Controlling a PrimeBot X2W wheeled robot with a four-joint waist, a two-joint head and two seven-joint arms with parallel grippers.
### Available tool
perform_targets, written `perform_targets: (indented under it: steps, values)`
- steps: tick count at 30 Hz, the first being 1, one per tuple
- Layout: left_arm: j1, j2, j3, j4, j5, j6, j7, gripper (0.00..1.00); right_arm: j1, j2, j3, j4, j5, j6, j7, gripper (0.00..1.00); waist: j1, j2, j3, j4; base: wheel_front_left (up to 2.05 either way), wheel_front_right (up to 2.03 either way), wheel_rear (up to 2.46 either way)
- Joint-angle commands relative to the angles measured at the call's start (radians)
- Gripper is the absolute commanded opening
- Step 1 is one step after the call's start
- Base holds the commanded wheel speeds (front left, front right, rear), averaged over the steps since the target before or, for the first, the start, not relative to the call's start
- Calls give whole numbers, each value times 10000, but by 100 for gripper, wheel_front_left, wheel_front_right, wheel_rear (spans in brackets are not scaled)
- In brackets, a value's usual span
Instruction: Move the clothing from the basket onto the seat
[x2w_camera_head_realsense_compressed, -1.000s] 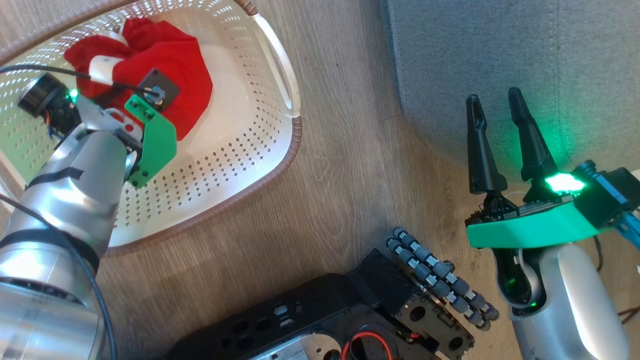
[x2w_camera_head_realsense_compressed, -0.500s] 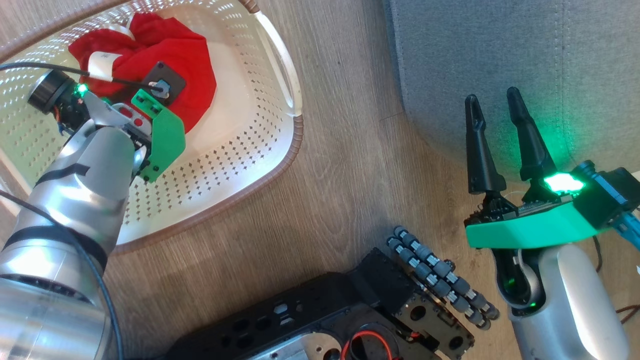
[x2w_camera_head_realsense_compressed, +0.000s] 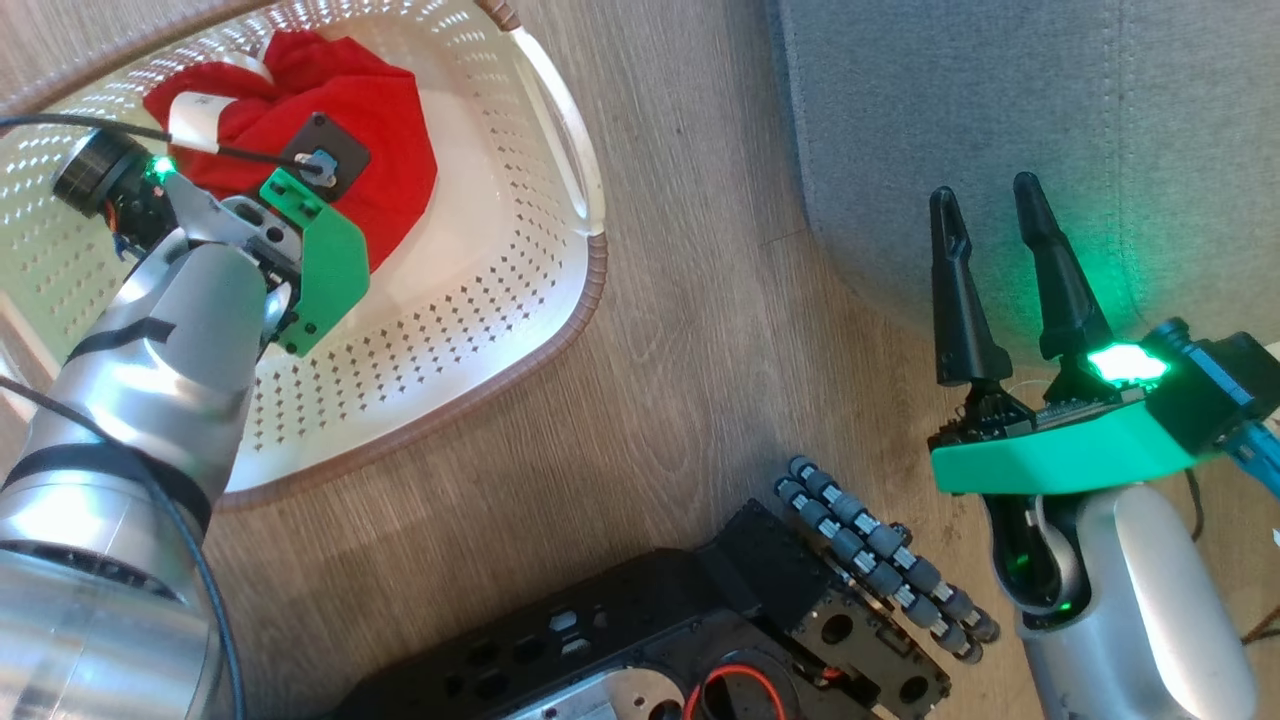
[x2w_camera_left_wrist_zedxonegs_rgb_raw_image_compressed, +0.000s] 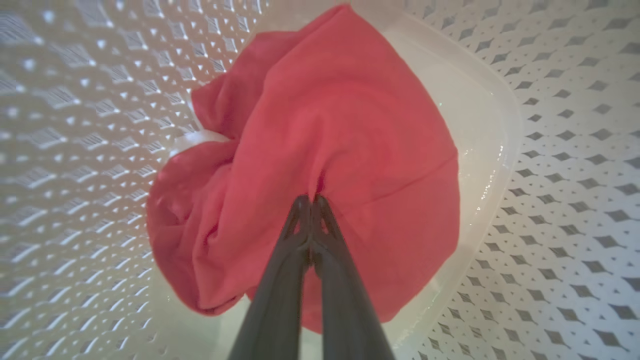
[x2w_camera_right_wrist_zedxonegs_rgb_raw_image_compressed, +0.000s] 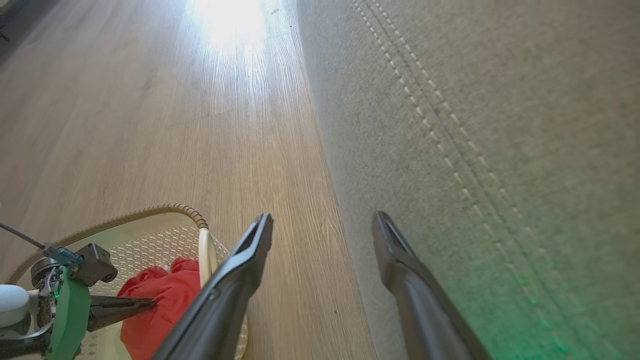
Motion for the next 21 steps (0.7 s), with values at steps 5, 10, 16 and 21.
perform_targets:
  steps: [5,10,16,21]
  values:
    - [236,223,80,-104,-185,-31,-158,0,51,-41,150,-106,50,-2,-67,100,0,0,-259,-28,0,0,0]
    - [411,269,58,-104,-324,-30,-299,0,-255,-41,213,66,38,-2,-67,100,0,0,-583,-79,0,0,0]
    - [844,246,172,-104,-640,62,-633,0,-592,-41,234,290,-36,-2,-67,100,0,0,-1207,-53,0,0,0]
    - [1200,-3,243,-104,-880,68,-951,0,-600,-41,85,437,-213,-2,-67,100,0,0,-1847,190,0,0,0]
